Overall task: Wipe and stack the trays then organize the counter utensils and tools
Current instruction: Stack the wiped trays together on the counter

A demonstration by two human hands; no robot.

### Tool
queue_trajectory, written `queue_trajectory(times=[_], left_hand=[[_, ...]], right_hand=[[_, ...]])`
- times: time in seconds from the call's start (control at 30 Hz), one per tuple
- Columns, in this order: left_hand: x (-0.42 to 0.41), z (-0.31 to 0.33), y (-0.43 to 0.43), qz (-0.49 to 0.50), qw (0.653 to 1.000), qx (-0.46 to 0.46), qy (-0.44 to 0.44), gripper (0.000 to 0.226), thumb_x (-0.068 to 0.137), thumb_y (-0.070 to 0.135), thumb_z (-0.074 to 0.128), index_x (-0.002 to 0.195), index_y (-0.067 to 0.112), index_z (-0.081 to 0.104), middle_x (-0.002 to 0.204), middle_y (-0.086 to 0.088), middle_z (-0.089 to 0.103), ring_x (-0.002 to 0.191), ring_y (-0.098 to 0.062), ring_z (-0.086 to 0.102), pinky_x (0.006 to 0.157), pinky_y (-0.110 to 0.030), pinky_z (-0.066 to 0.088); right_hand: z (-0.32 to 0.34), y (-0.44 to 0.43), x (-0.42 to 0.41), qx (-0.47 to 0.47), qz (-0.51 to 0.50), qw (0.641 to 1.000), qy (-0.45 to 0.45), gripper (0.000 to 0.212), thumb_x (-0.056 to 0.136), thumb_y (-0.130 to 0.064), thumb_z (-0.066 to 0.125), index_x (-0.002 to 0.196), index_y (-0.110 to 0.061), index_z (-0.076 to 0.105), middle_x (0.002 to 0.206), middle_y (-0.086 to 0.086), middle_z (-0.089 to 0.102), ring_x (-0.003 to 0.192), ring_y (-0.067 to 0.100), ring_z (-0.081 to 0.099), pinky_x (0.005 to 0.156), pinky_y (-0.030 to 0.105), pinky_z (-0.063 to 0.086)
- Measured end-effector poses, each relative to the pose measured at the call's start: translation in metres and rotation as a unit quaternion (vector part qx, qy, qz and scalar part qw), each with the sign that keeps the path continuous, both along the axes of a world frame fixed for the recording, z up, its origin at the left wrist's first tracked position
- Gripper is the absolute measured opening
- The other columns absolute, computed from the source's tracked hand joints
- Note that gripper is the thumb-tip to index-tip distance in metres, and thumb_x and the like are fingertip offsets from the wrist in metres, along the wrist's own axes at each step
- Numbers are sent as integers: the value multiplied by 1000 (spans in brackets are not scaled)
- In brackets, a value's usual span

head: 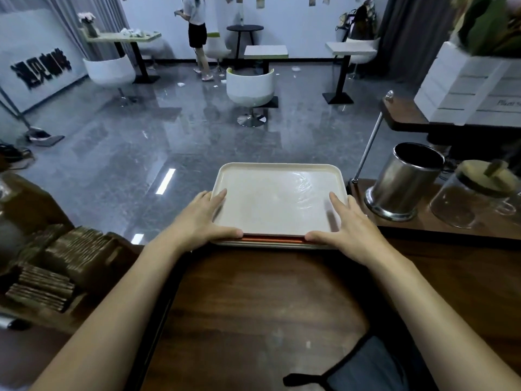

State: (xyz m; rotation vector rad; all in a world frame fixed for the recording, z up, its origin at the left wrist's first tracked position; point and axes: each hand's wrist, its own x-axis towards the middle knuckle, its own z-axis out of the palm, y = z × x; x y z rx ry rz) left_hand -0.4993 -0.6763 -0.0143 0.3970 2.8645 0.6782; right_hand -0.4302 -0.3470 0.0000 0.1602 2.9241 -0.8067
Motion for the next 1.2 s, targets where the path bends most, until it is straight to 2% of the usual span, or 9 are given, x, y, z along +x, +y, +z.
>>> queue_trajectory(times=[0.1, 0.27, 0.4, 0.47, 0.57, 0.93, 1.0, 1.07, 1.2], left_hand=[[0, 0, 0, -10, 998, -55, 16, 153, 40, 109, 42, 162, 20, 21, 158, 0, 36, 150, -16, 20, 121, -46, 28], [12, 8, 2, -15, 995, -93, 20, 129, 58, 97, 55, 159, 24, 22, 151, 5, 41, 145, -15, 27, 109, -46, 40], [9, 17, 9, -3, 995, -97, 22, 127, 63, 96, 51, 162, 26, 16, 165, -3, 25, 155, -23, 11, 121, -48, 26], [-2, 15, 22, -5, 994, -83, 69, 107, 78, 86, 48, 162, 26, 19, 171, -4, 10, 157, -19, 1, 126, -44, 11], [-16, 9, 50, -48, 993, -52, 97, 78, 96, 64, 49, 162, 30, 23, 171, -3, 11, 157, -18, 3, 126, -38, 6], [-26, -14, 70, -55, 992, -104, 39, 73, 97, 69, 42, 160, 36, 26, 171, -2, 11, 157, -26, 7, 126, -42, 5], [-25, -11, 71, -48, 994, -97, 31, 72, 97, 68, 45, 159, 36, 29, 170, -2, 13, 157, -25, 8, 126, -41, 5], [-25, -9, 72, -38, 995, -88, 26, 70, 97, 65, 47, 158, 35, 33, 170, -2, 15, 157, -25, 10, 126, -41, 7], [-19, 0, 82, -20, 995, -93, 26, 64, 99, 57, 52, 156, 31, 39, 168, -4, 22, 154, -24, 20, 123, -40, 19]], right_hand=[[-2, 4, -4, 22, 9, 1000, -19, 128, 61, -80, 73, 161, -33, 9, 165, 6, 8, 150, 35, 20, 117, 42, 24], [-2, 7, -6, 61, 32, 997, -44, 129, 55, -91, 64, 158, -30, 15, 153, 6, 27, 141, 38, 33, 111, 46, 32], [7, 8, -13, 83, 50, 994, -57, 123, 58, -94, 55, 152, -21, 26, 151, 8, 33, 138, 31, 36, 108, 46, 38], [6, -1, -27, 99, 64, 993, -4, 108, 74, -86, 50, 153, -16, 29, 159, 12, 28, 148, 27, 21, 115, 46, 30], [-7, -22, -55, 110, 99, 989, 29, 83, 97, -65, 41, 161, -19, 13, 169, 10, 0, 155, 27, -2, 125, 46, 8], [-34, -32, -65, 154, 92, 984, -4, 77, 97, -69, 29, 160, -27, 13, 169, 9, 1, 155, 29, -3, 125, 47, 1], [-34, -32, -65, 143, 88, 986, -2, 74, 97, -68, 31, 158, -27, 20, 167, 8, 8, 154, 30, 1, 124, 48, 4], [-32, -32, -64, 125, 82, 988, 24, 65, 96, -65, 38, 148, -26, 39, 156, 9, 31, 148, 32, 20, 120, 47, 18], [-22, -30, -48, 80, 75, 989, 97, 31, 97, -43, 54, 114, -21, 68, 112, 1, 59, 115, 27, 54, 91, 38, 42]])
